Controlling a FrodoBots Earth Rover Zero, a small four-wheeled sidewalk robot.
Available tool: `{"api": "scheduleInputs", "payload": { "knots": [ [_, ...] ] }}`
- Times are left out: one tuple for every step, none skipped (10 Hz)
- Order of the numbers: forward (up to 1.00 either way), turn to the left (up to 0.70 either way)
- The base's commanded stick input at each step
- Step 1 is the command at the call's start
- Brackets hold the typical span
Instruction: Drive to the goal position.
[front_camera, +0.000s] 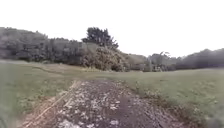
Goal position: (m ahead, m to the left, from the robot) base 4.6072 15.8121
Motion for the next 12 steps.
{"api": "scheduleInputs", "payload": {
  "knots": [
    [0.85, 0.02],
    [0.85, 0.12],
    [0.85, 0.30],
    [0.85, 0.25],
    [0.85, 0.14],
    [0.85, 0.02],
    [0.85, 0.00],
    [0.85, 0.00],
    [0.85, 0.00],
    [0.85, 0.00],
    [0.85, 0.02],
    [0.85, 0.11]
  ]
}}
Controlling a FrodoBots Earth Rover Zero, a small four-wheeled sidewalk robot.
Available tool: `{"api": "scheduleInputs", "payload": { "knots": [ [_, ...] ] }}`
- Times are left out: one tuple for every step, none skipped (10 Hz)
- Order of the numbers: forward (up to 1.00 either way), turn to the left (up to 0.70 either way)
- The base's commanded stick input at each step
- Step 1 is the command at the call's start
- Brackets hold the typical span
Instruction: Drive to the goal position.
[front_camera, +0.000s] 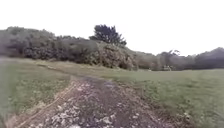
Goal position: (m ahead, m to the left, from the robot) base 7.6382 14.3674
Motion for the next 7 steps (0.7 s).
{"api": "scheduleInputs", "payload": {
  "knots": [
    [0.85, 0.34],
    [0.85, 0.31],
    [0.85, 0.09],
    [0.85, 0.00],
    [0.85, 0.00],
    [0.85, 0.00],
    [0.85, 0.00]
  ]
}}
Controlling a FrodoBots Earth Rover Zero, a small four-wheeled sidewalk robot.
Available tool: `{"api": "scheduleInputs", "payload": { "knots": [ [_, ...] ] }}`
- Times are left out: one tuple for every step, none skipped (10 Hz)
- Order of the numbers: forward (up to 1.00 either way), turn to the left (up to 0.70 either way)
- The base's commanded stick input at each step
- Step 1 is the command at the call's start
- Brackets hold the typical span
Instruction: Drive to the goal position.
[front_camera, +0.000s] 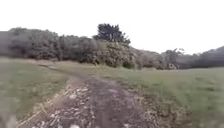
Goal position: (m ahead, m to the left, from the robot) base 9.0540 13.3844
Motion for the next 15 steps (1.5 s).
{"api": "scheduleInputs", "payload": {
  "knots": [
    [0.85, 0.00],
    [0.85, 0.00],
    [0.85, 0.09],
    [0.85, 0.29],
    [0.85, 0.34],
    [0.85, 0.30],
    [0.85, 0.08],
    [0.85, 0.00],
    [0.85, 0.00],
    [0.85, 0.00],
    [0.85, 0.00],
    [0.85, 0.34],
    [0.85, 0.34],
    [0.85, 0.34],
    [0.85, 0.33]
  ]
}}
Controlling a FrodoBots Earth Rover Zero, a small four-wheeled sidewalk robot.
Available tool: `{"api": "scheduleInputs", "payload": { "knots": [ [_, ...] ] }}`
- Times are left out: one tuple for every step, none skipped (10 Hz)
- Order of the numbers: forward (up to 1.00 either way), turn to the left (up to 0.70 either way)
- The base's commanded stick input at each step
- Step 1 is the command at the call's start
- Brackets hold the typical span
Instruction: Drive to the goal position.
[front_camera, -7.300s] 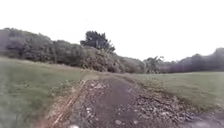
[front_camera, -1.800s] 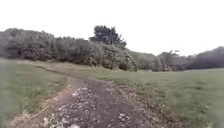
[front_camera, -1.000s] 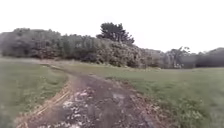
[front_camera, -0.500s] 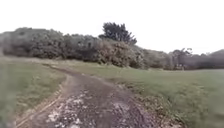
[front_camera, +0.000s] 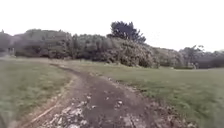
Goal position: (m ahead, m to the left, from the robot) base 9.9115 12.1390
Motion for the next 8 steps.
{"api": "scheduleInputs", "payload": {
  "knots": [
    [0.85, 0.18],
    [0.85, 0.00],
    [0.85, 0.00],
    [0.85, 0.00],
    [0.85, 0.00],
    [0.85, 0.00],
    [0.85, 0.00],
    [0.85, 0.07]
  ]
}}
